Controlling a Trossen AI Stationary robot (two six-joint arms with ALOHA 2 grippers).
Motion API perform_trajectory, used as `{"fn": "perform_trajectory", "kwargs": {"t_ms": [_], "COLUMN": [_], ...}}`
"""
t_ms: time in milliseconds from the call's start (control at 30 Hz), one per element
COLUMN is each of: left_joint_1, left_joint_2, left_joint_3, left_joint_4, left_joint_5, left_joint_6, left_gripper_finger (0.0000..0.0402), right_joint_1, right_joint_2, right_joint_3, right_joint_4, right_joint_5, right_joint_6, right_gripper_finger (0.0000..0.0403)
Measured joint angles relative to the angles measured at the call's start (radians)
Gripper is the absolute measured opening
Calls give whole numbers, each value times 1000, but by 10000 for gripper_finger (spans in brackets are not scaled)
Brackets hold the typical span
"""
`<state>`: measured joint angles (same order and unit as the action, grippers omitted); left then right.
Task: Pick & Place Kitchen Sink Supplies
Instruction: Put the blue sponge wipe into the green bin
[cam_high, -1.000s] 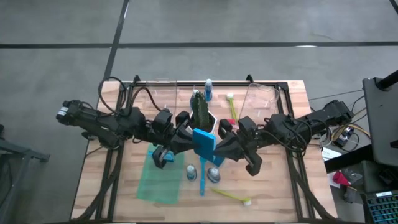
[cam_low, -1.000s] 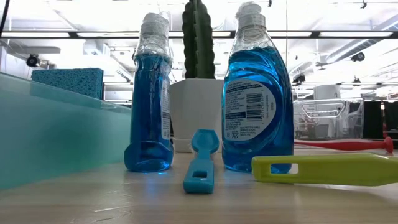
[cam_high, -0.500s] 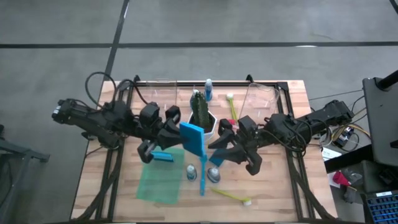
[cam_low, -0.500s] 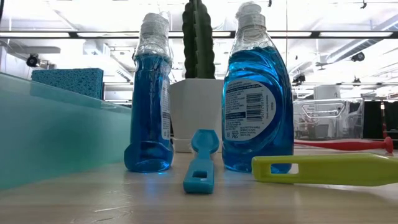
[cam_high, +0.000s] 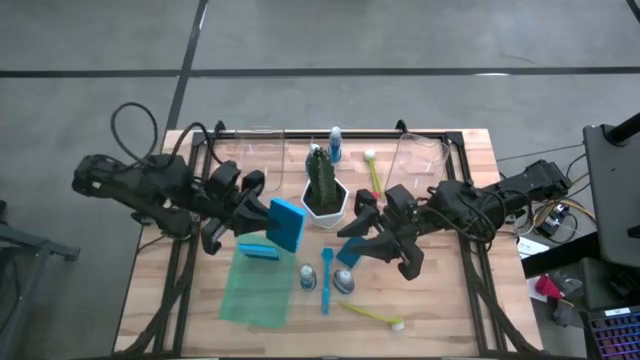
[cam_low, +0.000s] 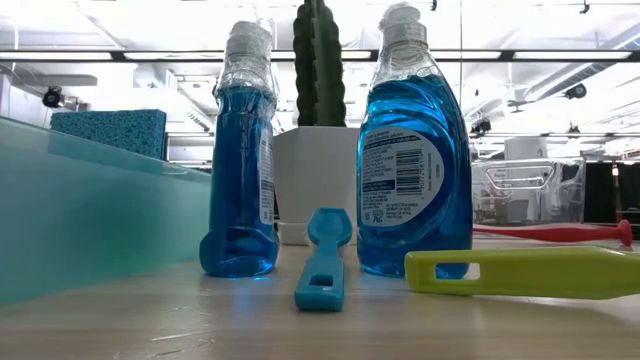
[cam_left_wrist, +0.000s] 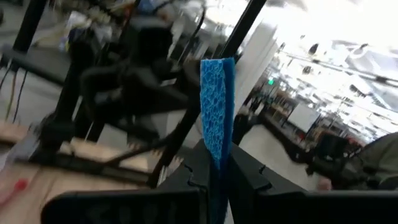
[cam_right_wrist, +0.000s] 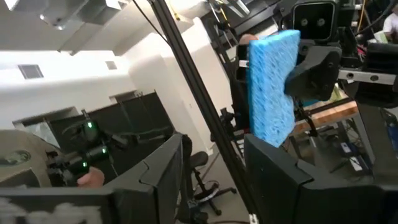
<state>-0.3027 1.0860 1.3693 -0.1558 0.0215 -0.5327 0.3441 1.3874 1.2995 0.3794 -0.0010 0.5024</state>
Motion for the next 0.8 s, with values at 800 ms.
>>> {"fn": "perform_trajectory", "kwargs": {"t_ms": [800], "left_joint_1": [-11], "left_joint_2": [-15], "left_joint_3": [0], "left_joint_4": [-745], "left_joint_5": [74], "left_joint_6": [-97], "left_gripper_finger": [28], "right_joint_1": [-5], "right_joint_2": [-7], "right_joint_3": [0], "right_joint_4": [-33], "right_joint_5": [1], "right_joint_6": [-47], "right_gripper_finger": [134]}}
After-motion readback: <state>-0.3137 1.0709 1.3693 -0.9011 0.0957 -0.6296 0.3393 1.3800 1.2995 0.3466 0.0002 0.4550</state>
